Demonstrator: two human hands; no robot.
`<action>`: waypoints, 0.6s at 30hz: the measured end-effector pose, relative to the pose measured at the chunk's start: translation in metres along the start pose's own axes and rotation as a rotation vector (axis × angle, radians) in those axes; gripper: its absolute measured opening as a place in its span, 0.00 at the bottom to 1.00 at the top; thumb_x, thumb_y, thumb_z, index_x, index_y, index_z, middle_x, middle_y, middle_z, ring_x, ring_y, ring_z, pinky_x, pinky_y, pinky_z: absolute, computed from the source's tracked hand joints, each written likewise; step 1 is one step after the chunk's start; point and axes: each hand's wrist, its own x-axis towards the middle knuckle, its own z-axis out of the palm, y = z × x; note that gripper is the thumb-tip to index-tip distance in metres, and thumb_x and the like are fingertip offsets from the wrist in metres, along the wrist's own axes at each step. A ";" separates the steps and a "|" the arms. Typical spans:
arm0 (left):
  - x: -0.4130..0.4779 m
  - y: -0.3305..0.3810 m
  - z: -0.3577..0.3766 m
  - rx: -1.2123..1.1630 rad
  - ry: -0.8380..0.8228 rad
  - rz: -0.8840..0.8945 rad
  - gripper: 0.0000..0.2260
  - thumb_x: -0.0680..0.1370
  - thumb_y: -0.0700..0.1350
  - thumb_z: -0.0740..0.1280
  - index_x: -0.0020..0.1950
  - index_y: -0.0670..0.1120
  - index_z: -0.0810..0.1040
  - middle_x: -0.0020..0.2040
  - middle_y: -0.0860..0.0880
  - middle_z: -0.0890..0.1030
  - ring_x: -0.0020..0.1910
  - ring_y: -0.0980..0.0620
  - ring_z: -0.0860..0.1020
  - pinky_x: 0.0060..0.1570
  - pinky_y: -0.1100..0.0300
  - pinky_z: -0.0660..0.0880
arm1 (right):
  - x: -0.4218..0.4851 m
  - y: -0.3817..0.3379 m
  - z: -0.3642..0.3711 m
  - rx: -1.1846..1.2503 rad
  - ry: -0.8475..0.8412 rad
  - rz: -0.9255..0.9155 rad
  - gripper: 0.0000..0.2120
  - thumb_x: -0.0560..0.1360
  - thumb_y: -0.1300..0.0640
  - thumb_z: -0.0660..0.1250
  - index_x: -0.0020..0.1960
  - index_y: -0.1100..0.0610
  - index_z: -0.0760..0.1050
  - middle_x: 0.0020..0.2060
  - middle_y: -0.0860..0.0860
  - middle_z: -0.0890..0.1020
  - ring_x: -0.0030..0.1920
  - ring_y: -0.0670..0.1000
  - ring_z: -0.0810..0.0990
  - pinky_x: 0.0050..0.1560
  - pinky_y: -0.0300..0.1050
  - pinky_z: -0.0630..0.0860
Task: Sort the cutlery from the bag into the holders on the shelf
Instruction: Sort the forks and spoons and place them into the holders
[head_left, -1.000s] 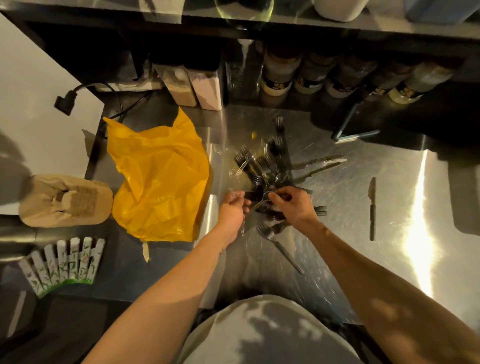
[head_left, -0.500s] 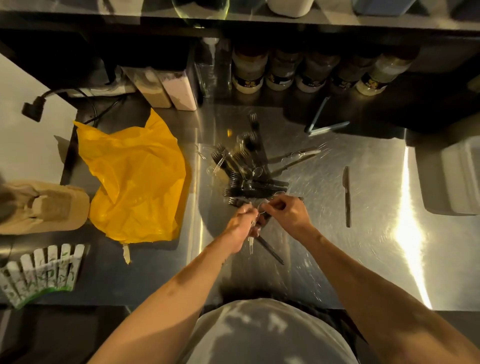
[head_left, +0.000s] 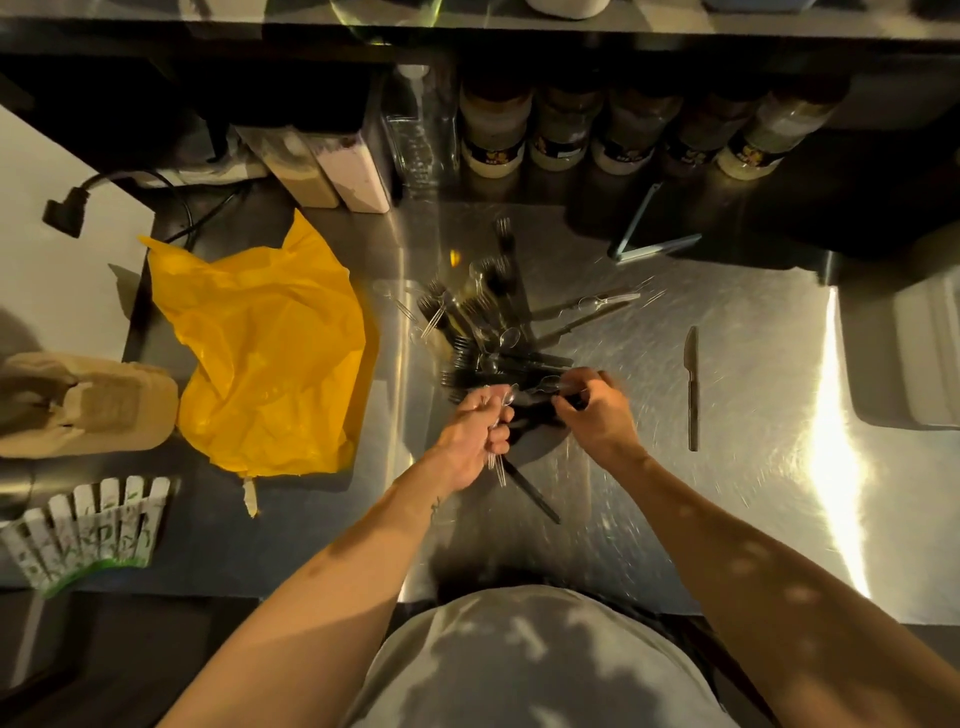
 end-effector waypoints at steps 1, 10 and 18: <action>0.000 0.001 -0.001 0.006 0.003 0.000 0.10 0.87 0.42 0.56 0.67 0.43 0.72 0.40 0.48 0.73 0.29 0.57 0.64 0.28 0.64 0.61 | 0.000 -0.002 0.003 -0.027 0.002 0.002 0.14 0.77 0.50 0.72 0.61 0.45 0.75 0.57 0.47 0.73 0.61 0.52 0.74 0.62 0.50 0.79; 0.002 0.004 -0.023 0.045 -0.027 0.070 0.05 0.84 0.48 0.63 0.54 0.46 0.73 0.38 0.51 0.68 0.30 0.56 0.61 0.28 0.63 0.58 | -0.002 -0.015 0.018 -0.304 0.164 -0.131 0.20 0.76 0.45 0.72 0.63 0.52 0.73 0.58 0.51 0.79 0.62 0.56 0.73 0.64 0.52 0.68; -0.004 -0.002 -0.037 0.016 0.014 0.095 0.10 0.85 0.45 0.63 0.64 0.44 0.73 0.37 0.51 0.70 0.31 0.56 0.66 0.31 0.62 0.65 | -0.003 -0.011 0.020 -0.245 0.108 -0.096 0.05 0.80 0.52 0.67 0.54 0.48 0.72 0.50 0.48 0.81 0.57 0.52 0.74 0.57 0.44 0.61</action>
